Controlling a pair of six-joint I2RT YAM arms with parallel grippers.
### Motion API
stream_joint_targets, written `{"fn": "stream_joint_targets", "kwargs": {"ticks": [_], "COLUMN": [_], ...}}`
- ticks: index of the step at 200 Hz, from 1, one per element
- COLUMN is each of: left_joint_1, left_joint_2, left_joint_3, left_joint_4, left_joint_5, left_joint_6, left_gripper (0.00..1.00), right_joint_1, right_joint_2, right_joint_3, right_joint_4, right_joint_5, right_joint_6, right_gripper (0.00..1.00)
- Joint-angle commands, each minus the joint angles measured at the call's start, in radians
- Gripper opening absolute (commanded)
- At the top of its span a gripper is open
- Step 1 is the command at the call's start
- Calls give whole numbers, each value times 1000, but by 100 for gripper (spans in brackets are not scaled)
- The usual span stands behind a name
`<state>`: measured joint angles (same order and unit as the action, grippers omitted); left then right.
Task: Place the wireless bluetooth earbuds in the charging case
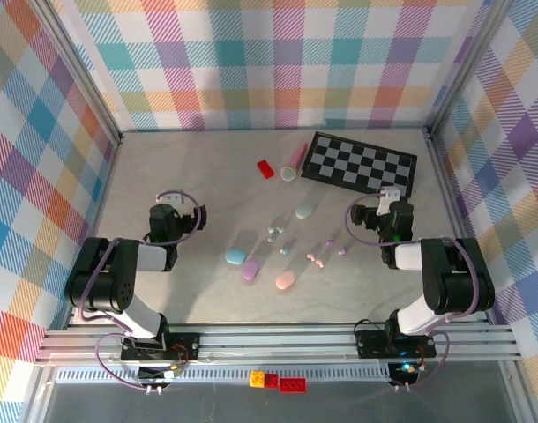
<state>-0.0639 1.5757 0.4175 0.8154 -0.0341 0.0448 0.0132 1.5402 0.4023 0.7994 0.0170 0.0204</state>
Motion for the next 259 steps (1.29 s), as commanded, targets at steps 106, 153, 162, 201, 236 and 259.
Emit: {"fn": "stream_joint_targets", "kwargs": {"ticks": [106,153,162,201,236,259], "left_joint_1": [3,2,3,4,-18,-59], "left_joint_2": [3,3,3,-4,-131,-259], "left_joint_3": [0,0,0,-6,17,51], "left_joint_4": [32,32,32,39,-99,-240], "left_joint_5": [13,16,15,19,-34,-77], "left_joint_6": [7,6,6,8,18,49], "left_gripper": [100,100,100,100,100,100], "right_joint_1": [-3,-3,-3,-3,-3,-3], "right_joint_2": [-6,-6,-8,-22,-128,-228], "right_joint_3": [18,20,17,26,49,56], "right_joint_4": [12,9,12,-14,-139,-247], "right_joint_5": [-14,-14,-15,-45,-55,-67], "right_joint_6": [-8,-8,-9,-22,-29,-18], "right_gripper": [99,99,99,99,99,99]}}
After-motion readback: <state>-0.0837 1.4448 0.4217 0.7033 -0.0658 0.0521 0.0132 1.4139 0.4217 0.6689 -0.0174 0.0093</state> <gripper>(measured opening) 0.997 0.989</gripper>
